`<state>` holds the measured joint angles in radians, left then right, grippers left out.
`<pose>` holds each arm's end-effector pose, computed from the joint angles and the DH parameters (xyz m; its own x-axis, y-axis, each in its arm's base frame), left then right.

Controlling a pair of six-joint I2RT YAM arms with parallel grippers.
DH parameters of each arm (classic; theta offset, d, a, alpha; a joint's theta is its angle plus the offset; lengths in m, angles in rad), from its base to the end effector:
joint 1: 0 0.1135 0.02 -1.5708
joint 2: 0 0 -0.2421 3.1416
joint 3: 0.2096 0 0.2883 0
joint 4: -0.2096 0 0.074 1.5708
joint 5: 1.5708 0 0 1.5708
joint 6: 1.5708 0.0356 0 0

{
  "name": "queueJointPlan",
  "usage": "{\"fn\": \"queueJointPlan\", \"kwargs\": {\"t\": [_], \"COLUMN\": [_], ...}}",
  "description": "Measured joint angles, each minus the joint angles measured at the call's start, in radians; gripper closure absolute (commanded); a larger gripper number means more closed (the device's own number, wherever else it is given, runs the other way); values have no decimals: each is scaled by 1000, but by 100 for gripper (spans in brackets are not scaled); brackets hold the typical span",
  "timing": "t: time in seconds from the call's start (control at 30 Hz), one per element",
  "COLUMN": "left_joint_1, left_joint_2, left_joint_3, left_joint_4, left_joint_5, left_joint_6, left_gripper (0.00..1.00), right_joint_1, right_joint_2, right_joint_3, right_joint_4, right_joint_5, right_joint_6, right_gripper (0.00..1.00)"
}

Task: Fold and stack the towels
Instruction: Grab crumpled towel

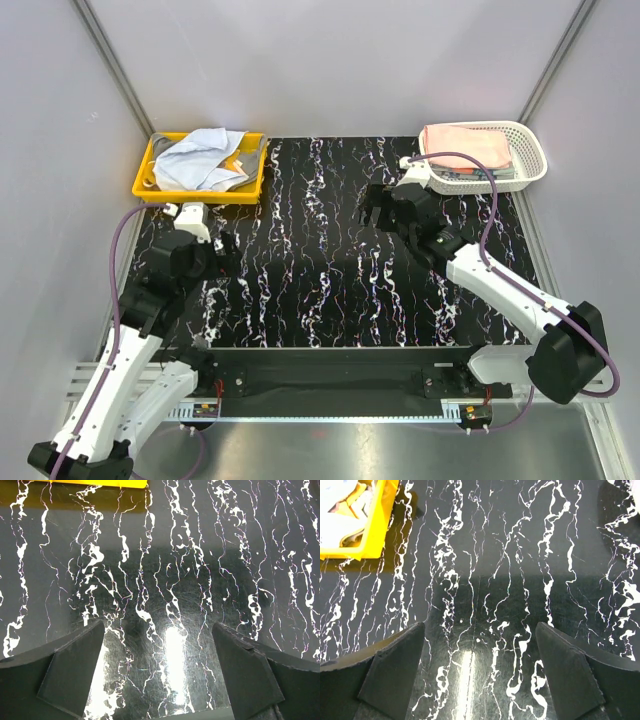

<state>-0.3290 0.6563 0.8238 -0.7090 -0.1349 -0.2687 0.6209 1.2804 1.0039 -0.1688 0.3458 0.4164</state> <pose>0.1812 -0.0568 0.3111 -0.5263 -0.0983 -0.8446 0.0740 0.9842 -0.1607 0.2798 0.1853 0.2799 -0.4411 0.1523 -0.8844 -0.1313 0.9639 0.2315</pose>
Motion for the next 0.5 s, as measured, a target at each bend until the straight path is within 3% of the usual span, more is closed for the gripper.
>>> {"fn": "queueJointPlan", "kwargs": {"t": [0.23,0.5], "left_joint_1": [1,48], "left_joint_2": [52,433], "left_joint_3": [21,231], "left_joint_4": [-8,56], "left_joint_5": [-42,-246], "left_joint_6": [-32,-119], "left_gripper": [1,1], "right_joint_1": [0,0], "right_joint_2": [0,1], "right_joint_3": [16,47], "right_joint_4": [-43,-94], "right_joint_5": [-31,-72], "right_joint_6": [-9,-8], "right_gripper": [0,0]}}
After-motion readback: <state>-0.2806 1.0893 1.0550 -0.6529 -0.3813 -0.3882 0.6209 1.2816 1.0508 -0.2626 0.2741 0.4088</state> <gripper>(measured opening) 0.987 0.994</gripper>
